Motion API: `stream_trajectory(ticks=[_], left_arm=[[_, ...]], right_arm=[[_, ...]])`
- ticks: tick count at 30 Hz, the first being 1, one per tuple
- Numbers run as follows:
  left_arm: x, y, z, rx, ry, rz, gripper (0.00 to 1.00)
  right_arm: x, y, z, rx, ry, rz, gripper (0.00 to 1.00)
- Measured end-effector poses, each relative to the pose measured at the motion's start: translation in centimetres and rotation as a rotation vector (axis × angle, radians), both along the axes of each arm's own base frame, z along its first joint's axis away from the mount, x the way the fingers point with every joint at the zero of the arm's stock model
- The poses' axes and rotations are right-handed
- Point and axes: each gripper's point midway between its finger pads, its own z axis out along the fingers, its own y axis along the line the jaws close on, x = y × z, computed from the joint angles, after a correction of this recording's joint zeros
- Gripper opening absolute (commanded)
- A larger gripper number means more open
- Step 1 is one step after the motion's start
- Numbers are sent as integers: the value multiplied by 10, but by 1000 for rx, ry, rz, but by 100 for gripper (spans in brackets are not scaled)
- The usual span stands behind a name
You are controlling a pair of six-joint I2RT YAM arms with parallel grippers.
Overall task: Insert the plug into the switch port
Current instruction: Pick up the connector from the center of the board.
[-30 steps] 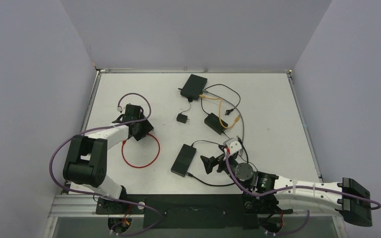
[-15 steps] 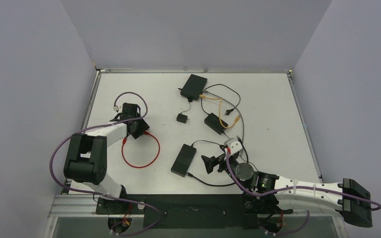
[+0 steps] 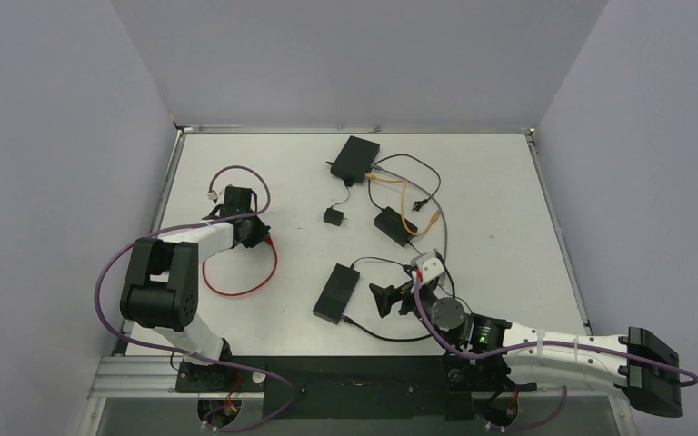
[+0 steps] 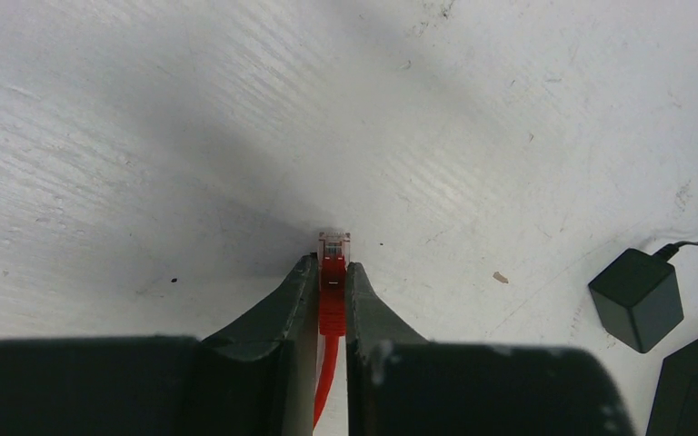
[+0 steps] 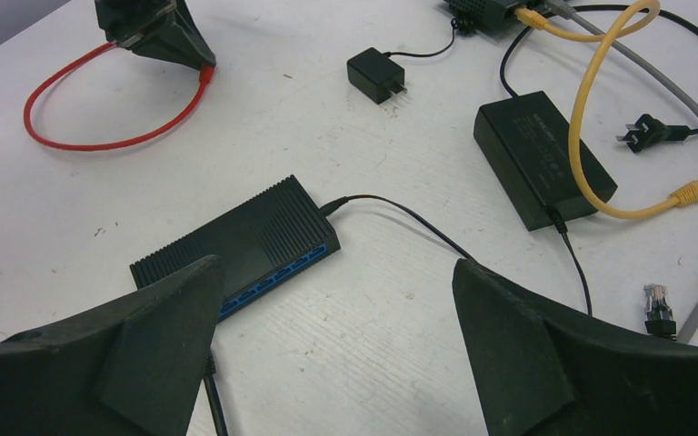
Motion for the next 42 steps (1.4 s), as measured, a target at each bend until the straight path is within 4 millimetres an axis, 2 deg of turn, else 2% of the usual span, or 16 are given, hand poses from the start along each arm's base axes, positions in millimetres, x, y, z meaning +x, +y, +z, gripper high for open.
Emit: stream_trajectory(ticks=[10,14,19,25,35,42], left_arm=[[-2,-2,1,-14,-6,-14,0],[-15,-5,2,-33,-1,-35,0],[-38,-13,7,-63,1,-71,0],[-58,-28,27,-97,-54,-125,0],[-78,-62,81,-193,-205,-193,0],[-90,-83,100,-261,-245,-231,0]], right_arm=[[-1,1,-6,-46,-4,19,91],[-3,8,-3,-74,-20,60,91],[-3,26,8,-101,-43,122,90],[0,54,9,-146,-41,177,90],[2,106,12,-143,-24,267,86],[4,135,15,-128,-27,289,82]])
